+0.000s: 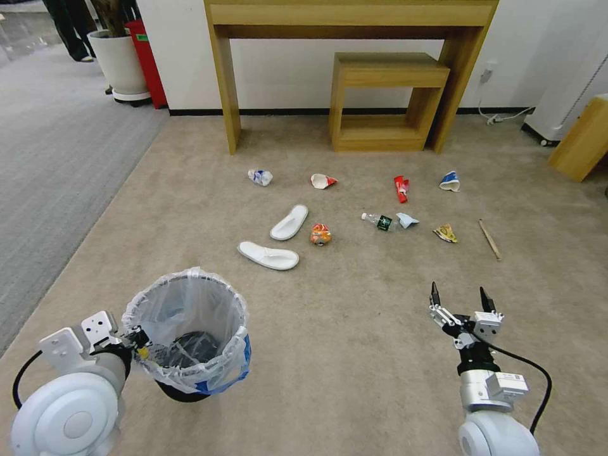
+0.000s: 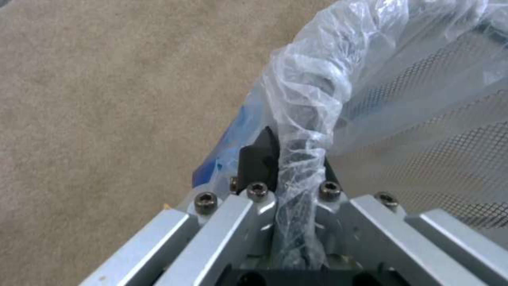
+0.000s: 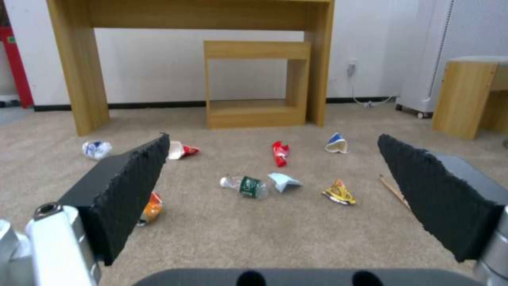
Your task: Pick up the trash bin and place the garbage on the floor into it.
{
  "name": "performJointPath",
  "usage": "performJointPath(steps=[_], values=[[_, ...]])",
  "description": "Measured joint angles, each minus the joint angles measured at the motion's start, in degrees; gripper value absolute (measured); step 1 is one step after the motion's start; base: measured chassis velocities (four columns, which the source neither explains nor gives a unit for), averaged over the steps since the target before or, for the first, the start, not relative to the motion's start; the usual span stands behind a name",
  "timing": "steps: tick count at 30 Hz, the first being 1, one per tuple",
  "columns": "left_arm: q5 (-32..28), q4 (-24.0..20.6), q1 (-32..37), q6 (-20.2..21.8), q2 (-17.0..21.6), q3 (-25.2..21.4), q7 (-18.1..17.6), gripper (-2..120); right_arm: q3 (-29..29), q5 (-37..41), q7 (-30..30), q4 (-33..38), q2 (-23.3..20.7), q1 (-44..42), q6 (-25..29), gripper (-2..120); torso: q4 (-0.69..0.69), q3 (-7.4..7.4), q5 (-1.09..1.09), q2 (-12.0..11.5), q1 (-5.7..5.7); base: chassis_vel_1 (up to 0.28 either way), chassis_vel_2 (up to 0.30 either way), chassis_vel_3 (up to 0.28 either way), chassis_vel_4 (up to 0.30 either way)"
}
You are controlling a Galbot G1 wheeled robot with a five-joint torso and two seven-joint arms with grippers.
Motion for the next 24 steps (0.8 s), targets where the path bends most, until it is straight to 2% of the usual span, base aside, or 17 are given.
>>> performJointPath(steps=[24], values=[[1.01, -0.41, 0.58, -0.11, -0.51, 0.07, 0.52, 1, -0.04, -0.06, 0.61, 0.7, -0.27, -0.41, -0.8, 100, 0.0, 0.0, 0.0, 0.0, 0.0, -0.083, 0.08, 0.077, -0.079]])
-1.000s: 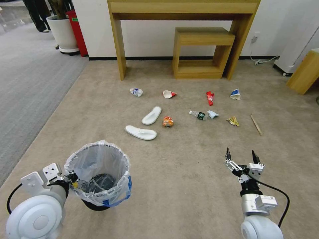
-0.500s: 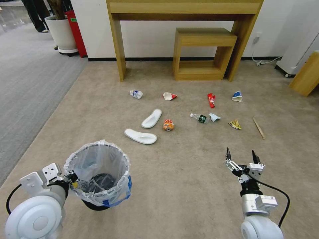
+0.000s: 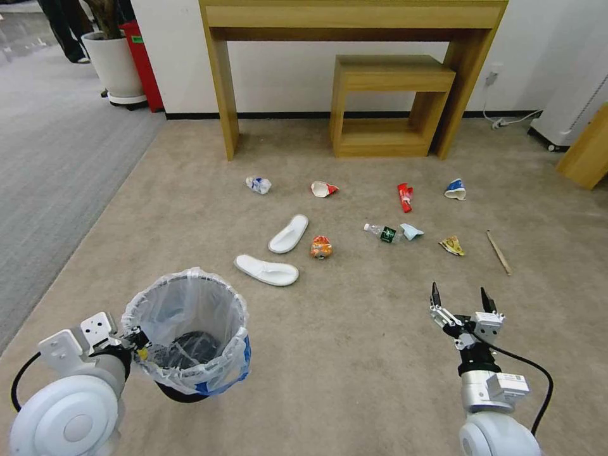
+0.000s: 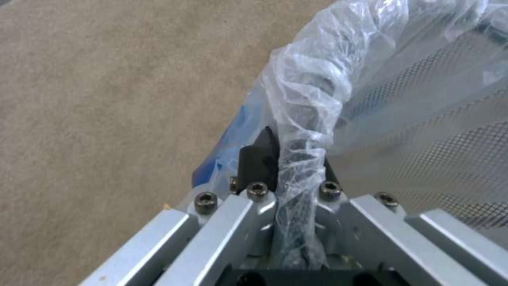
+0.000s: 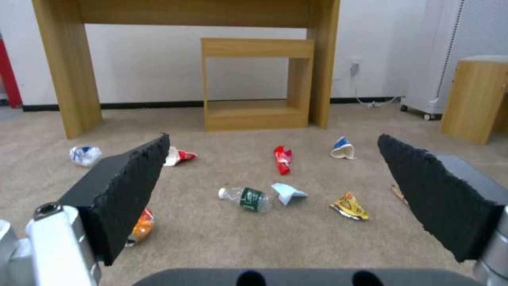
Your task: Pick up the trash bin and place the garbage on the floor into it.
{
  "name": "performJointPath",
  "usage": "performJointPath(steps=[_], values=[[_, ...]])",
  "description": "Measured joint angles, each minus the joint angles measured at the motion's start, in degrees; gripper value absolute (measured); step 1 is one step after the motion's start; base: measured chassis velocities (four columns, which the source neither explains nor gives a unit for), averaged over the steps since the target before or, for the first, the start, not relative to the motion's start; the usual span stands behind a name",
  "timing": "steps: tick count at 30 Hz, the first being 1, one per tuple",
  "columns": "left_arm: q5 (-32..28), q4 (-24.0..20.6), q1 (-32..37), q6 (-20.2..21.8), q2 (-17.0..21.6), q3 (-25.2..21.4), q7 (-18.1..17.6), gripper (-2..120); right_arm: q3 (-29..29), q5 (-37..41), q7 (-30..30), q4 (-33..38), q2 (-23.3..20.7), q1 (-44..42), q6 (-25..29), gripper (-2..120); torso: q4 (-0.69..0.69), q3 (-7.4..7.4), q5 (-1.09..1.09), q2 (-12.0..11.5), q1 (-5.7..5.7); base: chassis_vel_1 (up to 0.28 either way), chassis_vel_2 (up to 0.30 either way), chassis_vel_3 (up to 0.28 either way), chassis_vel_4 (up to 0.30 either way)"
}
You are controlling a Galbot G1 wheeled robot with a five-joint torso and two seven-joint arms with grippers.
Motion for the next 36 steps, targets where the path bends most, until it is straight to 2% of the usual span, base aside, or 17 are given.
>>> performJointPath(steps=[36], values=[[0.12, 0.02, 0.16, -0.21, 0.33, -0.48, 0.18, 1, -0.08, 0.14, 0.69, 0.98, 0.28, 0.02, 0.25, 100, 0.0, 0.0, 0.0, 0.0, 0.0, -0.093, 0.096, 0.095, -0.094]])
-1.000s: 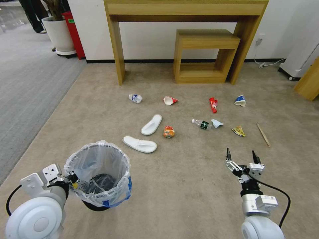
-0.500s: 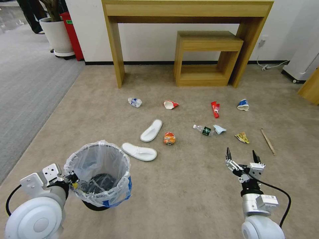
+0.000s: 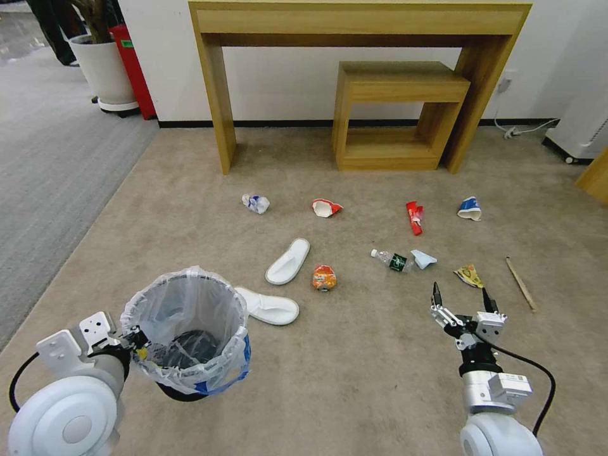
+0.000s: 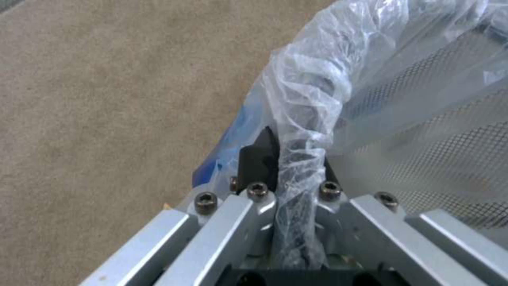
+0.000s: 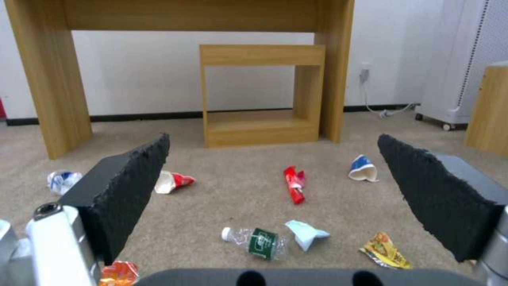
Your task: Pick up the trash bin and place the garbage on the floor into it.
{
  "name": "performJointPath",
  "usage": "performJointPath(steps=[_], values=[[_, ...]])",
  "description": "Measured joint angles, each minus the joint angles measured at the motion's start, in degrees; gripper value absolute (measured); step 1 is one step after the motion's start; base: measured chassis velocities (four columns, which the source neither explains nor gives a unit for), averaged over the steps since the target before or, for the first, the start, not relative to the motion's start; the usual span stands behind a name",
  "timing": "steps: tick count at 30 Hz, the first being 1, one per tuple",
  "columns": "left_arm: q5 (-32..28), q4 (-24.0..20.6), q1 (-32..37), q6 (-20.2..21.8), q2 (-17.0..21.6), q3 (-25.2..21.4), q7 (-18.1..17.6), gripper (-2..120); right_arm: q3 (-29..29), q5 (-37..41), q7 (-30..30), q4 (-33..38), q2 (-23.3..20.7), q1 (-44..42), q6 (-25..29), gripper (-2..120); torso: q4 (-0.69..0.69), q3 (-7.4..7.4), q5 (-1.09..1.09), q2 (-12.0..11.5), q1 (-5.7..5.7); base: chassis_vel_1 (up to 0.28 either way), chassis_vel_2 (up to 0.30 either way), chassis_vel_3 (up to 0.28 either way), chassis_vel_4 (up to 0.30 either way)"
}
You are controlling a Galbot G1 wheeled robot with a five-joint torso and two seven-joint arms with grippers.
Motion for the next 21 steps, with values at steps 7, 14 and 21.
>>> performJointPath(steps=[7, 14, 21], values=[[0.06, 0.17, -0.09, 0.0, -0.19, 0.05, 0.02, 1, -0.13, 0.08, 0.05, -0.4, 0.03, 0.17, 0.13, 100, 0.0, 0.0, 0.0, 0.0, 0.0, 0.0, 0.0, 0.0, 0.0], [0.29, 0.27, -0.15, -0.04, -0.54, 0.15, 0.09, 1, -0.28, -0.01, 0.06, -0.92, 0.16, 0.51, 0.39, 99, 0.0, 0.0, 0.0, 0.0, 0.0, 0.0, 0.0, 0.0, 0.0], [0.36, 0.41, -0.28, -0.06, -0.57, 0.17, 0.15, 1, -0.38, -0.11, 0.05, -1.4, 0.26, 0.88, 0.78, 99, 0.0, 0.0, 0.0, 0.0, 0.0, 0.0, 0.0, 0.0, 0.0]])
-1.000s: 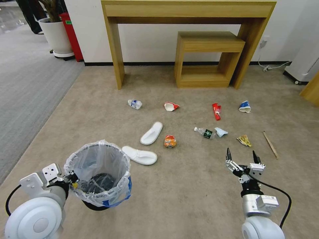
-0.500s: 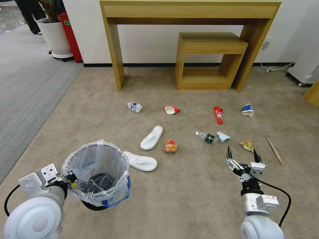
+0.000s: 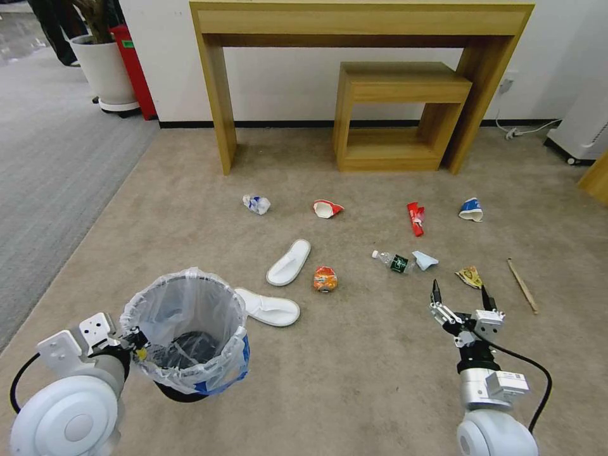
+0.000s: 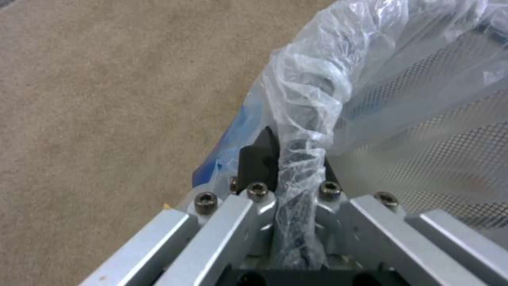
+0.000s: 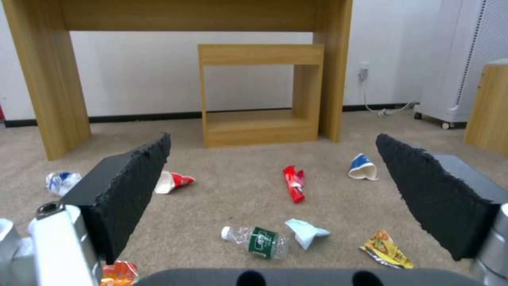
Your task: Pick up the trash bin and place the garbage on the floor into it.
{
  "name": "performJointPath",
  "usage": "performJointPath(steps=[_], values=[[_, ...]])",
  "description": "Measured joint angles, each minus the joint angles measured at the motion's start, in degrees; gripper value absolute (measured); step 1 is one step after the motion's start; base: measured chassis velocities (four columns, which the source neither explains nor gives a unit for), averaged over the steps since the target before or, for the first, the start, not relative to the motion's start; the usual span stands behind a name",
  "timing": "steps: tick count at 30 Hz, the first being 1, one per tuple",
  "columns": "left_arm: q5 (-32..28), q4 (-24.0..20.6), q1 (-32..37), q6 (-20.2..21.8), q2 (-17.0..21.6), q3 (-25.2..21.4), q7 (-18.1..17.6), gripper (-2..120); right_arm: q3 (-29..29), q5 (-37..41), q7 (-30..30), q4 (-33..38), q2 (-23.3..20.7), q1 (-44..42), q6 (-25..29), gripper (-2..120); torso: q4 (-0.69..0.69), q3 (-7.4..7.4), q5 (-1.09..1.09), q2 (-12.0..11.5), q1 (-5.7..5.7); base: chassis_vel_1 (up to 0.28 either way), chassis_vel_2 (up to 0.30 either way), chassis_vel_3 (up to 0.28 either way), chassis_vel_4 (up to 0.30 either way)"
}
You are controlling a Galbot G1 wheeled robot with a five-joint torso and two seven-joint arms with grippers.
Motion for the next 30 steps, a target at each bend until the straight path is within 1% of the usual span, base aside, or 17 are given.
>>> performJointPath(steps=[8, 30], values=[[0.03, 0.2, -0.12, -0.04, -0.06, 0.0, 0.02, 1, -0.04, -0.12, -0.16, -0.33, 0.05, 0.12, 0.16, 99, 0.0, 0.0, 0.0, 0.0, 0.0, 0.026, 0.024, -0.036, -0.033], [0.19, 0.03, 0.02, -0.13, -0.27, -0.05, 0.15, 1, -0.04, -0.5, -0.65, -0.05, 0.14, -0.23, 0.33, 99, 0.0, 0.0, 0.0, 0.0, 0.0, 0.07, 0.072, -0.067, -0.064]])
